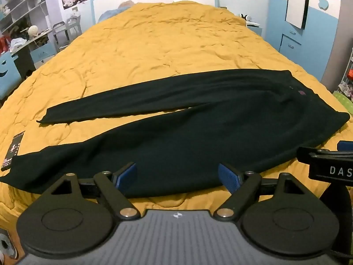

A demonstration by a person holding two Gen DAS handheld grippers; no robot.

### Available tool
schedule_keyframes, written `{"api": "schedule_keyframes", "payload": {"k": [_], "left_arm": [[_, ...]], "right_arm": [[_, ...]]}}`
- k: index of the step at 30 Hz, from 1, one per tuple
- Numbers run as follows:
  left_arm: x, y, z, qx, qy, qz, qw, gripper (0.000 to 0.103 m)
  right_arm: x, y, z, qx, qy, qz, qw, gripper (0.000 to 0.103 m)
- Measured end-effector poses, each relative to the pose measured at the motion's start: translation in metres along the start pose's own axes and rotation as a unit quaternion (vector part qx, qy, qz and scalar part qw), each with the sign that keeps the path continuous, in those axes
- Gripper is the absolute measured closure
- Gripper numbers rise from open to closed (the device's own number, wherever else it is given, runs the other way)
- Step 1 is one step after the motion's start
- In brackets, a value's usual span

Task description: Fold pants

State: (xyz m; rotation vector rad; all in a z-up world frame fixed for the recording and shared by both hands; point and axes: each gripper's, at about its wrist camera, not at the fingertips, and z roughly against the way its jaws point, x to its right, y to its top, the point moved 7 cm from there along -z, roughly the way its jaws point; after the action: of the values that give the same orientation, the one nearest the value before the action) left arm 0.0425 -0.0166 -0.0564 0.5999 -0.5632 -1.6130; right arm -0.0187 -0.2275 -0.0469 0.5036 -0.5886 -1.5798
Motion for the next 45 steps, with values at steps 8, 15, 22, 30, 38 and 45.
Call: {"api": "schedule_keyframes", "payload": {"k": [8,15,22,30,38,45], "left_arm": [[0.000,0.001,-0.002,-0.004,0.001,0.000,1.0000,0.006],[-0.003,0.001,-0.003,-0.003,0.001,-0.001,1.0000,0.006],[-0.002,-0.001,-0.002,-0.002,0.000,-0.004,1.0000,0.006],[-0.002,-0.001,0.001,0.002,-0.001,-0.004,1.0000,0.006],[-0.002,-0.002,0.000,-0.005,0.000,-0.002,1.0000,0.006],[-0.002,-0.001,0.000,-0.006,-0.001,0.000,1.0000,0.006]], "right_arm": [[0.001,-0.001,0.003,0.001,-0.002,-0.004,1.000,0.020],[0.002,0.000,0.005,0.002,-0.002,-0.005,1.000,0.020],[0.002,-0.001,0.008,0.006,-0.001,-0.008,1.000,0.020],[0.002,-0.002,0.010,0.009,-0.001,-0.008,1.000,0.020],[0.003,-0.004,0.009,0.005,-0.001,-0.009,1.000,0.020],[0.004,-0.003,0.008,0.004,-0.002,-0.011,1.000,0.020]]}}
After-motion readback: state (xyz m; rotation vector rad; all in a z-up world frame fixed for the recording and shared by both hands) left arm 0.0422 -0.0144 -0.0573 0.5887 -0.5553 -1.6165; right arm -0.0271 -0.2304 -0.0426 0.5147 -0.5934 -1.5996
